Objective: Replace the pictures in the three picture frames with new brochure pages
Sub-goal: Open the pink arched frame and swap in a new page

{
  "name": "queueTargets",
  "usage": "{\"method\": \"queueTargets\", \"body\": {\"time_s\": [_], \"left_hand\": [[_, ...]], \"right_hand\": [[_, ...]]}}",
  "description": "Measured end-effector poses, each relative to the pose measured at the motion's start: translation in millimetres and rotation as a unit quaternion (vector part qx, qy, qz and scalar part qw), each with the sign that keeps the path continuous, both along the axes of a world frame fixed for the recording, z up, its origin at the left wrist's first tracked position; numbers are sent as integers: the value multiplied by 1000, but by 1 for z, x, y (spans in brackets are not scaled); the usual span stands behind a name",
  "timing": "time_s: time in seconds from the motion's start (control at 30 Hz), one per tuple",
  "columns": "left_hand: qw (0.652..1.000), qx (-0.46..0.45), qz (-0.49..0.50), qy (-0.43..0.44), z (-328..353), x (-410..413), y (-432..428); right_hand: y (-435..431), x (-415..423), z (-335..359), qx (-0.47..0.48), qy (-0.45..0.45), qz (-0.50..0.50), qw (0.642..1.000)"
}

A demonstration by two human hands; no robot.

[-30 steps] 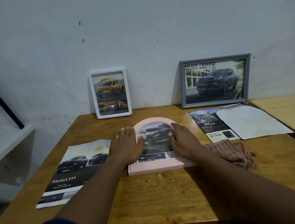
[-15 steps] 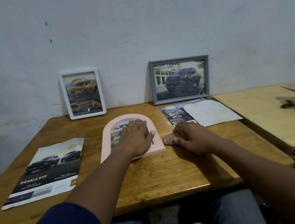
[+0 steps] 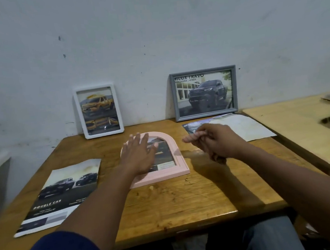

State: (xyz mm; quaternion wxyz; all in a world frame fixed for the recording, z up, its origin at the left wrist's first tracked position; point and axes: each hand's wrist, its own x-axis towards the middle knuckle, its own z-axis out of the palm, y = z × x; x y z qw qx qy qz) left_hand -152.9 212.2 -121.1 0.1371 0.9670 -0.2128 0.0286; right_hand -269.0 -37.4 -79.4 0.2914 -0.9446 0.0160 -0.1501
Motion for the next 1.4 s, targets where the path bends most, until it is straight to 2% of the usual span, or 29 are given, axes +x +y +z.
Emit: {"method": "queueTargets", "body": {"time_s": [0.17,0.3,0.37,0.5,0.63,0.77,0.97,1.17,1.3,1.4], "left_hand": [[996,-54,66,15,-9,17,46],[996,-53,73,12,-20,26,60],[996,-53,69,17,-25,28,63],[997,-53,53,8,-30,29,65],[999,-28,38,-6,-29,25,64],[999,-30,37,-5,-29,21,63],[1000,3,22,10,-28,21,62],[999,3,34,22,-28,19,61],[995,-68,43,53,-31,23,60],[983,-123,76,118,-28,33,64]], "right_hand": [[46,59,16,13,5,25,1000],[94,100,7,3,9,47,999],[112,117,-6,-31,26,51,998],[125,128,-26,-203,76,106,971],[118,127,-38,-233,37,235,943],[127,133,-51,-277,42,257,925],[121,144,-58,-287,46,209,934],[107,132,-64,-299,111,98,943],[136,114,-69,-234,158,9,959],[161,110,-67,-203,155,18,967]]}}
